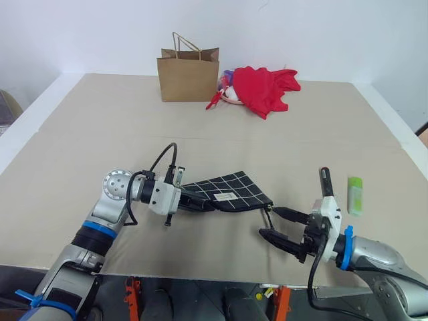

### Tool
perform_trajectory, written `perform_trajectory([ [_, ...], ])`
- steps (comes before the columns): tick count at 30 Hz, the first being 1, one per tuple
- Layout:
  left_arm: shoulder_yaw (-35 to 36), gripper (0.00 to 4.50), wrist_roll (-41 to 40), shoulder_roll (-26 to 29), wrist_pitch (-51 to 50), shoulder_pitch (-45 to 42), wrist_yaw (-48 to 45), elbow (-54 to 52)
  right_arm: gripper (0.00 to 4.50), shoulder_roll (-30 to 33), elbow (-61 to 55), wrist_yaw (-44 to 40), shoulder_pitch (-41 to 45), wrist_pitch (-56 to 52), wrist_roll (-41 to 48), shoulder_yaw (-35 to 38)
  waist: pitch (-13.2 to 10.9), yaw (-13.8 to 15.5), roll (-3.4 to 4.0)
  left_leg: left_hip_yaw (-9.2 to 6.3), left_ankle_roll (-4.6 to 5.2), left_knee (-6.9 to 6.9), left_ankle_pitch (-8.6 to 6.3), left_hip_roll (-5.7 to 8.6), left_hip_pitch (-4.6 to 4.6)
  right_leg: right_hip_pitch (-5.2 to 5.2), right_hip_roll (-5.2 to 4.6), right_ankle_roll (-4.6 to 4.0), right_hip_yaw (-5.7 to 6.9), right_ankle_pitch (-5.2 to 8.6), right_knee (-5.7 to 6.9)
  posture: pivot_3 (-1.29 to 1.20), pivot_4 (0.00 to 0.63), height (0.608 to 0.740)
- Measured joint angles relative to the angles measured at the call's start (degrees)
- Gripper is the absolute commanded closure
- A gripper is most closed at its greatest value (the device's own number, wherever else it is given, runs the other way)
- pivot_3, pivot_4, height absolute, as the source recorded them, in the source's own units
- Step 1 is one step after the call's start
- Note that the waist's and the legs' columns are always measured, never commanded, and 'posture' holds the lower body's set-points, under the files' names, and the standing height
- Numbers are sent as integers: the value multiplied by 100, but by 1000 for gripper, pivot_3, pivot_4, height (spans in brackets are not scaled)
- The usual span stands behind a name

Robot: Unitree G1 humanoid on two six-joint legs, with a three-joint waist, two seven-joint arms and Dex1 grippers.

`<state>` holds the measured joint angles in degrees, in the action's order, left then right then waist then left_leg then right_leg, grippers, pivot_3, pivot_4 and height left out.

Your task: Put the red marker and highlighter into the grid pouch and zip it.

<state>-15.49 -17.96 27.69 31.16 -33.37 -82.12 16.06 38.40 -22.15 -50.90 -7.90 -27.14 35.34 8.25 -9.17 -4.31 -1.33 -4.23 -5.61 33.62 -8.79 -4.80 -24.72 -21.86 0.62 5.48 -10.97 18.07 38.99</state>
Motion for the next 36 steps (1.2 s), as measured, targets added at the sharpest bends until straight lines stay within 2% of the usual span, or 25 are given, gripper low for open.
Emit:
perform_trajectory([
  [12,0,4500,63,-11,-17,131,132,-147,40,35,304,5,378,-266,-201,-322,0,0,0,-3,0,0,0,0,-1,1,0,0,4,0,0,0,150,740],
  [24,28,4500,99,10,-44,156,287,-211,40,233,187,-78,154,-488,-37,-83,1,6,0,-16,0,5,0,0,1,9,0,0,14,0,0,0,150,740],
  [31,-2,4500,110,-8,-52,266,286,-338,40,191,383,-17,444,-489,-146,-173,1,2,1,-18,0,8,0,0,1,11,0,0,16,-1,1,0,150,740],
  [34,-2,4500,110,-8,-113,288,286,-376,886,191,411,-18,459,-489,-187,-173,1,4,1,-19,0,7,0,0,0,11,0,0,16,0,1,0,150,740],
  [35,-2,4500,110,-7,-126,298,286,-387,1473,193,444,-18,462,-489,-196,-172,1,4,1,-19,0,8,0,0,0,11,0,0,17,0,1,0,150,740],
  [36,-2,4500,110,-7,-131,304,286,-391,1805,193,448,-19,461,-493,-198,-173,1,4,1,-19,0,7,0,0,1,11,0,0,17,0,1,0,150,740],
])
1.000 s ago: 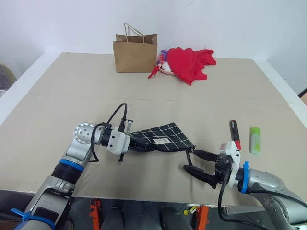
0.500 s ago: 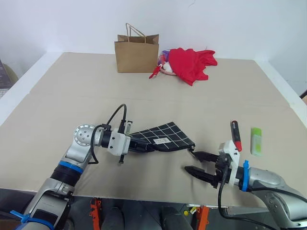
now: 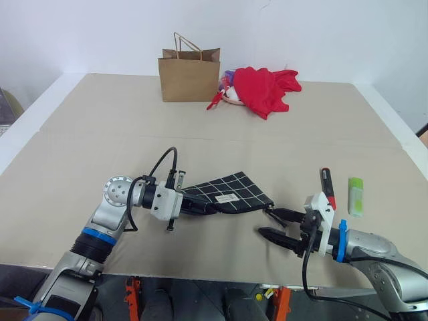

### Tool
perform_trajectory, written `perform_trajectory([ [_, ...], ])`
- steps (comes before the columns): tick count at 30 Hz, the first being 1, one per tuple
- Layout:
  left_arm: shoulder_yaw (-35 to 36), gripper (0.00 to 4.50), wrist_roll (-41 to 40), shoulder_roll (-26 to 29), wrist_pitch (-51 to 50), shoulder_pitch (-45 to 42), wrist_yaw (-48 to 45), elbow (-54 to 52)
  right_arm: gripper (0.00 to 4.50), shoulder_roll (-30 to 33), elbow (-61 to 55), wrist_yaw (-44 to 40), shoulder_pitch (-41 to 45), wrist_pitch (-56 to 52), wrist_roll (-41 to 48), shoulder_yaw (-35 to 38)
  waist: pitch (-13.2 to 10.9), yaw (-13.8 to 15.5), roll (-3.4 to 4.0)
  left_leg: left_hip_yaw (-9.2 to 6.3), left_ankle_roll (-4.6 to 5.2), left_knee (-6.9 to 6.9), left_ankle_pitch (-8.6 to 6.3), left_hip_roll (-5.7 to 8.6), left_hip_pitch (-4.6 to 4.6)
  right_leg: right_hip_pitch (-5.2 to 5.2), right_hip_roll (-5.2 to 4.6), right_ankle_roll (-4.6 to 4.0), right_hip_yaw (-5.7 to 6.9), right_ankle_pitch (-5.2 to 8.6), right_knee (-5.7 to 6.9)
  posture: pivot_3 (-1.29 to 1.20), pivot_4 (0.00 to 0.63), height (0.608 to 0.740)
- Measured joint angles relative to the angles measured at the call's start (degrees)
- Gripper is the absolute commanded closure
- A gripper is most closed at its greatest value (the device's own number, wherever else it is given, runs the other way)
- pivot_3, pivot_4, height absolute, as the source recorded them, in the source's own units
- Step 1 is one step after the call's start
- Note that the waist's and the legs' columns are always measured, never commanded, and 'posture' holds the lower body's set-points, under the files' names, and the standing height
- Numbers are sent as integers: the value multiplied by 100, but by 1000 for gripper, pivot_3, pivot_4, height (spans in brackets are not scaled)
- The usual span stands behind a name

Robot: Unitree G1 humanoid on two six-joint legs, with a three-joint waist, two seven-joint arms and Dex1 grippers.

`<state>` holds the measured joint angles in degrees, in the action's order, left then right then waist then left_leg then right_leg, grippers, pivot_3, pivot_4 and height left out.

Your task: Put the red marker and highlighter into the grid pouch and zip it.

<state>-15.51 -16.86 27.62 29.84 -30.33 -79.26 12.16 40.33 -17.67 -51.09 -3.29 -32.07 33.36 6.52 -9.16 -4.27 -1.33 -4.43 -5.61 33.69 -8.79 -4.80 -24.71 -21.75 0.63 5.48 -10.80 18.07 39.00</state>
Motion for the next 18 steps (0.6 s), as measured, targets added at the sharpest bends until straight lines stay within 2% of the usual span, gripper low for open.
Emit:
perform_trajectory([
  [1,0,4500,0,0,-14,8,0,-5,2327,0,5,-3,-1,-26,-2,0,0,0,0,0,0,0,0,0,0,0,0,0,1,0,0,0,150,740],
  [2,0,4500,1,0,-26,9,0,-6,2542,0,9,-7,-1,-36,-2,0,0,0,0,0,0,0,0,0,0,0,0,0,0,0,0,0,150,740],
  [7,0,4500,8,-2,-37,10,1,-46,4432,30,12,-78,-4,-48,-38,-22,0,0,0,-1,0,0,0,0,0,0,0,0,1,0,0,0,150,740],
  [18,-15,4500,14,-57,-41,9,0,-66,4432,275,-141,-221,193,-197,-62,-196,0,0,0,-1,0,0,0,0,0,0,0,0,1,0,0,0,150,740],
])
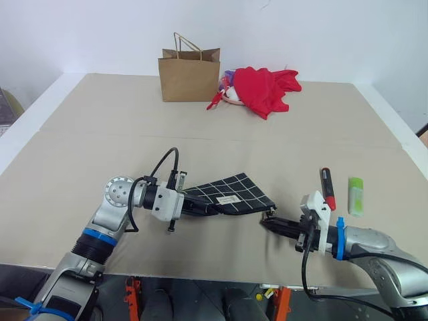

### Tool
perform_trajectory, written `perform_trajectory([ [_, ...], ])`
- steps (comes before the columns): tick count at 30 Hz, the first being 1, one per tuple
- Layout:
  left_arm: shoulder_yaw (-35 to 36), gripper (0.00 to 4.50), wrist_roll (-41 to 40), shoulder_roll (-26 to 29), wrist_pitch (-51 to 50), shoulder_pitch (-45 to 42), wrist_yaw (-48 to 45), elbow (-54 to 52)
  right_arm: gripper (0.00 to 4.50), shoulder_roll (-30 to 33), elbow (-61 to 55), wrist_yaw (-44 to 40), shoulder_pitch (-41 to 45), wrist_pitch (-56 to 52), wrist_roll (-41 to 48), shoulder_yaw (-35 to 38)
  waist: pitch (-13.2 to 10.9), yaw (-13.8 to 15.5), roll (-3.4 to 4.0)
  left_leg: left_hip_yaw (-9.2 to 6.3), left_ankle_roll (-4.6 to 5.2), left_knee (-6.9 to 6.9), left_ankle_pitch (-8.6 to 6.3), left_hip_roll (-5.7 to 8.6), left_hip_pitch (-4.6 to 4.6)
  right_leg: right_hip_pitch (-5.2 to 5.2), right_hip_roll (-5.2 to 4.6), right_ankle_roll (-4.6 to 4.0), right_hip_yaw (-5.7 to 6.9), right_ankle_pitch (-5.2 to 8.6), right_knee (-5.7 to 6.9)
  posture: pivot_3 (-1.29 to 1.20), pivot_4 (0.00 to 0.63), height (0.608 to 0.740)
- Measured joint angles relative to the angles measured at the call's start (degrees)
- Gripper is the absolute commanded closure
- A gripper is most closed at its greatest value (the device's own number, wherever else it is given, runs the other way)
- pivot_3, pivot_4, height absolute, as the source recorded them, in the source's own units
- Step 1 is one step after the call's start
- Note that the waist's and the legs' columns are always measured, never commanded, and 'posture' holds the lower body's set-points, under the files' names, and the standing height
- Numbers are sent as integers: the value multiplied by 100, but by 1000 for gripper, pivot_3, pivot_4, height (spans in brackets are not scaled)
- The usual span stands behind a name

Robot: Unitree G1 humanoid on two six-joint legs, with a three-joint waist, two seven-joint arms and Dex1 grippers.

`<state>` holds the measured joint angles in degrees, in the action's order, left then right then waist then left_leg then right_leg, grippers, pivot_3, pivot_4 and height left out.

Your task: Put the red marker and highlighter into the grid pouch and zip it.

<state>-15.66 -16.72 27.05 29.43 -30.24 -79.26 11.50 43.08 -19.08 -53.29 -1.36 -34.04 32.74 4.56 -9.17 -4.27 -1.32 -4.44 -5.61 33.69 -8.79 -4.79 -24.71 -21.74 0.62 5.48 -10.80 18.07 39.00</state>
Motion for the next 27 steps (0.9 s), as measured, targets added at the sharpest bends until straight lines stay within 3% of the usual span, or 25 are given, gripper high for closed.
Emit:
perform_trajectory([
  [27,-26,4500,172,-191,96,-3,63,9,4432,238,-1228,-155,1319,-1220,479,-844,-1,-3,1,-8,0,1,0,0,-2,0,0,-1,8,1,0,0,150,740],
])
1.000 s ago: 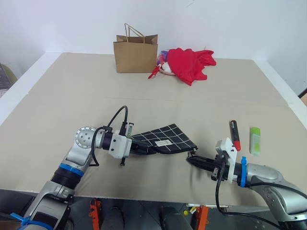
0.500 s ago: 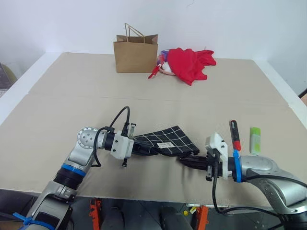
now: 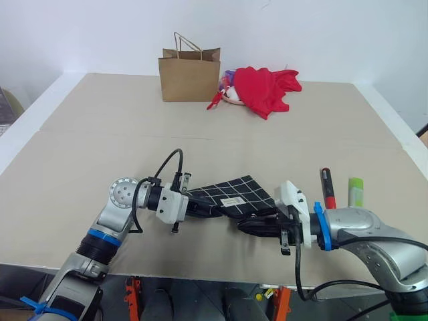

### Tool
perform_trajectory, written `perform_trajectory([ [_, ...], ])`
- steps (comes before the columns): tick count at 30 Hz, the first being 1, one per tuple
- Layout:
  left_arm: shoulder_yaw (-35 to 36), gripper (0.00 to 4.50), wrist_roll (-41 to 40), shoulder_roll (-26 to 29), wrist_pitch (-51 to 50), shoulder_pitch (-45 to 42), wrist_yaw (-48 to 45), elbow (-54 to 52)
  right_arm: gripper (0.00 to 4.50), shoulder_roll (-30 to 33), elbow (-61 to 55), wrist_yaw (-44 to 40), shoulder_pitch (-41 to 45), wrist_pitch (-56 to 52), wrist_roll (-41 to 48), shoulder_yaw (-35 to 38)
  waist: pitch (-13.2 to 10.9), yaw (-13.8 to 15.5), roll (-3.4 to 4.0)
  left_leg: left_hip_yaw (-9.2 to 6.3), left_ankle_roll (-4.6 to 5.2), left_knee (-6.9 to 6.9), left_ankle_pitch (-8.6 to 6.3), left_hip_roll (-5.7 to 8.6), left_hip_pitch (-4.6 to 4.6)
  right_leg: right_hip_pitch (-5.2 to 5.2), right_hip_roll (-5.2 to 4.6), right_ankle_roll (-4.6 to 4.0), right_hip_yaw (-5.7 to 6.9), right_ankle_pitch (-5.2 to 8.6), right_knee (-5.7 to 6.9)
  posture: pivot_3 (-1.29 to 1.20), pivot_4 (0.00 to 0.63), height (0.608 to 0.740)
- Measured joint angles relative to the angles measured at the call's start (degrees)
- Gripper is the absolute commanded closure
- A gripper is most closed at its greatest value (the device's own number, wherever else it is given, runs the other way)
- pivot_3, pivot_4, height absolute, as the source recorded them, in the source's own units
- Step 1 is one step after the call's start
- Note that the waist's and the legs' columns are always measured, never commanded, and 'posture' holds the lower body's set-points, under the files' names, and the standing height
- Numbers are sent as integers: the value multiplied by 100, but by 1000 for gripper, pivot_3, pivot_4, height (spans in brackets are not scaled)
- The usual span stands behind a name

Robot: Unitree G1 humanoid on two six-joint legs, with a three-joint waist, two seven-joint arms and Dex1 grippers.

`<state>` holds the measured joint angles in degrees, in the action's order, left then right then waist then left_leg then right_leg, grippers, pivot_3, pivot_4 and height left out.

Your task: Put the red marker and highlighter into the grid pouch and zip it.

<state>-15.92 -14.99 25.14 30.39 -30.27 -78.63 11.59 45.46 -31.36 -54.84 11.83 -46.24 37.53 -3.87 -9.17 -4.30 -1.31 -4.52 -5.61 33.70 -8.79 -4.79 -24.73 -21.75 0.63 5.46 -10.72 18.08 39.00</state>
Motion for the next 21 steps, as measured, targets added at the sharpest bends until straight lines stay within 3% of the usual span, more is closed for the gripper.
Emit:
perform_trajectory([
  [21,-57,4500,267,-313,482,-137,181,496,4432,-508,-7,59,786,-85,2,-677,0,2,1,-9,0,0,0,0,-4,0,0,-1,8,0,0,0,150,740],
])
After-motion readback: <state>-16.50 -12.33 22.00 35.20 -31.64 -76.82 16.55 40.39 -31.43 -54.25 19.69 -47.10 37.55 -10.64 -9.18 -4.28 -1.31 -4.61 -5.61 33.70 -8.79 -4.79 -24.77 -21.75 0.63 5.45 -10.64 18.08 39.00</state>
